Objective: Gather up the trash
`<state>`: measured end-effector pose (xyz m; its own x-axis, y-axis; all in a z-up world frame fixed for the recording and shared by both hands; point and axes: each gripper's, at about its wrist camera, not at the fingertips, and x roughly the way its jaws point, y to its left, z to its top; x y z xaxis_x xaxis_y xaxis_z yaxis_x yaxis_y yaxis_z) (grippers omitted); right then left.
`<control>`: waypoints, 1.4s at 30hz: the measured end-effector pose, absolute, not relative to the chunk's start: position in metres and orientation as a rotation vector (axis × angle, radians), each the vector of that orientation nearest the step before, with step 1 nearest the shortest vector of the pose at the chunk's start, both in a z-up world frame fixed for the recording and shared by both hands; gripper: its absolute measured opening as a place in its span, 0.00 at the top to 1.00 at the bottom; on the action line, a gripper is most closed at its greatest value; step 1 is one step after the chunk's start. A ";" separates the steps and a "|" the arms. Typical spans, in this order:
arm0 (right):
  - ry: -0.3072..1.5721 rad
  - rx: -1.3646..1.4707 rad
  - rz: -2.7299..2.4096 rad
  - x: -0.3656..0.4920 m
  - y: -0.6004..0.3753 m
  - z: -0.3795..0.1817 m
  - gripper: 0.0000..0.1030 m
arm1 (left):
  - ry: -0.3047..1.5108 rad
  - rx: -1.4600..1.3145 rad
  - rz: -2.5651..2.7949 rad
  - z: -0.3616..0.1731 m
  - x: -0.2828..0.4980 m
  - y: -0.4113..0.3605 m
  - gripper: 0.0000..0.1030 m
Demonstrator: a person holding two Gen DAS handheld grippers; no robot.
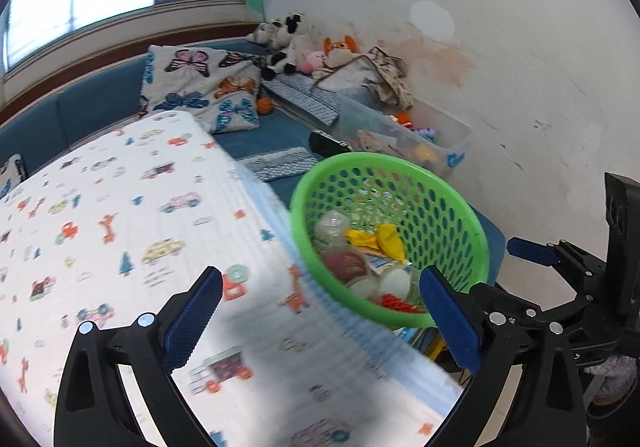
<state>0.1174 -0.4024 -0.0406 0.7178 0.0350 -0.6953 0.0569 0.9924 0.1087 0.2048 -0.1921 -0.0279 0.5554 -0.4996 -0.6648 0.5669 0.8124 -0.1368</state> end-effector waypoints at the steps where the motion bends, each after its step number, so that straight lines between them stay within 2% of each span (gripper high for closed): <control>1: 0.768 0.115 -0.010 0.118 -0.398 -0.040 0.04 | 0.750 0.095 -0.620 -0.027 0.204 -0.187 0.07; 21: 0.703 0.047 0.058 0.116 -0.325 -0.025 0.04 | 0.668 0.041 -0.379 -0.009 0.174 -0.082 0.07; 42: 0.663 -0.008 0.078 0.105 -0.272 -0.014 0.04 | 0.619 -0.018 -0.200 -0.010 0.142 -0.005 0.07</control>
